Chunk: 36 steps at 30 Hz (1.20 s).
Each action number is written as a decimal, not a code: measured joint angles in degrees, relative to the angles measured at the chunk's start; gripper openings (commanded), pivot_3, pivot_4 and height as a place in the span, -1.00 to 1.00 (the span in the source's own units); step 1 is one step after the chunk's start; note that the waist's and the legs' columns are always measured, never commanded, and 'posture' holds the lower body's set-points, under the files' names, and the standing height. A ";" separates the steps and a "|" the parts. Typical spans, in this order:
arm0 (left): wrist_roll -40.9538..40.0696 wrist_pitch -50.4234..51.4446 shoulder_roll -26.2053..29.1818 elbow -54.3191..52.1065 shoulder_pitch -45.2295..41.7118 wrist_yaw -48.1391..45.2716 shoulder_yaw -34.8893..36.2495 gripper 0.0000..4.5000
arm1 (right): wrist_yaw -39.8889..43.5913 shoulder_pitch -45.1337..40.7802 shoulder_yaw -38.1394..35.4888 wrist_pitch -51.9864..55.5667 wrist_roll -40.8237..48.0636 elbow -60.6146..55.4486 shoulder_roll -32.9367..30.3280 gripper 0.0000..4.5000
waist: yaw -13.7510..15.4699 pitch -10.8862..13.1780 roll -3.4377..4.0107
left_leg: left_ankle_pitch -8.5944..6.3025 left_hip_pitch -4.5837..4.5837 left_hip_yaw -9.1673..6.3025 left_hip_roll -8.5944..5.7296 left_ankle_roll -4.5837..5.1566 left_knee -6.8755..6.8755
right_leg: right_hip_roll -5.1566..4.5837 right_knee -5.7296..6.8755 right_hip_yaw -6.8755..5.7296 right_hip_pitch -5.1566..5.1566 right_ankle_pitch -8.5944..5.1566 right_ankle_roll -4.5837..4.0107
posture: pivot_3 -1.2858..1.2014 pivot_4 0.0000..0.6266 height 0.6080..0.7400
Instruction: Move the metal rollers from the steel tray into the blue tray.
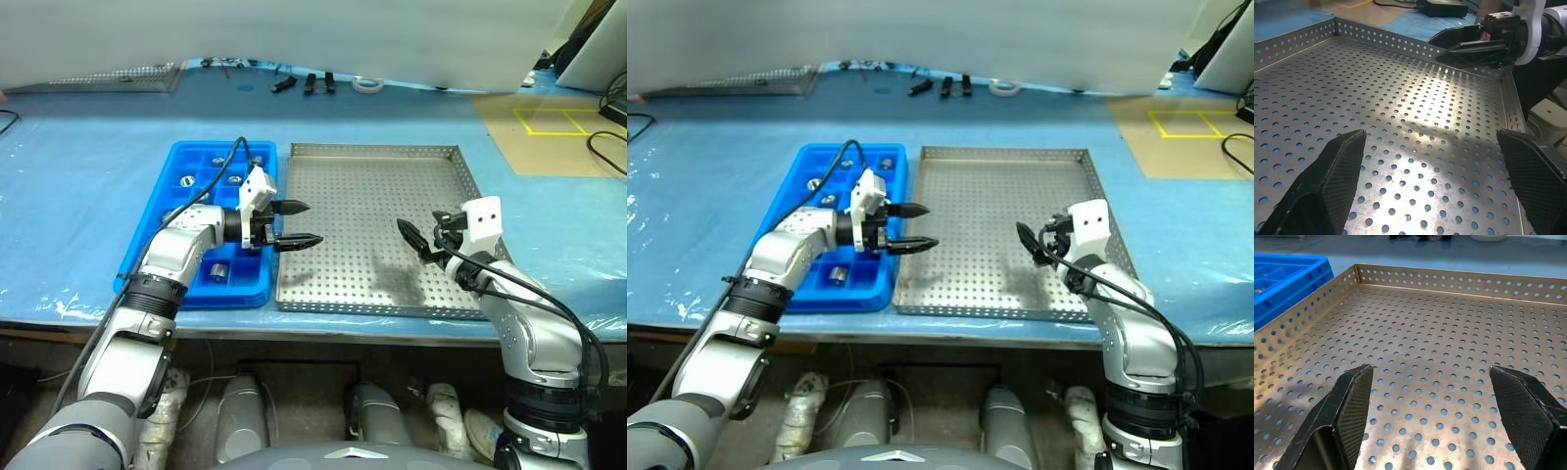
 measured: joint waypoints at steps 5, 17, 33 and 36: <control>0.00 0.27 0.00 -1.58 1.62 0.87 0.34 1.00 | 0.68 0.45 0.69 -1.41 1.51 0.20 -0.10 0.77 | 0.08 0.00 0.00 | -0.01 -0.02 0.03 -0.06 0.01 -0.02 | -0.12 0.00 -0.03 0.00 0.00 0.00 | -0.07 -0.52 1.00; -0.89 3.20 -0.05 -7.00 5.32 4.97 2.46 1.00 | -0.26 -0.25 0.73 -2.85 2.32 2.27 -0.26 0.77 | 0.14 0.00 0.00 | -0.06 -0.04 0.07 -0.06 0.10 -0.14 | -0.12 -0.16 -0.06 0.00 -0.02 0.03 | -0.05 -0.52 1.00; -1.35 5.26 0.51 -9.05 5.48 6.12 3.67 1.00 | -0.51 -1.87 1.53 -2.89 3.08 2.96 -0.40 0.77 | 0.17 0.00 0.00 | -0.08 -0.06 0.11 -0.07 0.12 -0.23 | -0.13 -0.27 -0.04 -0.02 -0.05 0.08 | -0.02 -0.52 1.00; -1.39 5.27 0.51 -9.07 5.55 6.32 3.67 1.00 | -0.52 -2.58 1.53 -2.97 3.08 3.65 -0.89 0.77 | 0.18 0.00 0.00 | -0.07 -0.06 0.11 -0.07 0.11 -0.25 | -0.13 -0.28 -0.05 -0.02 -0.05 0.08 | -0.02 -0.52 1.00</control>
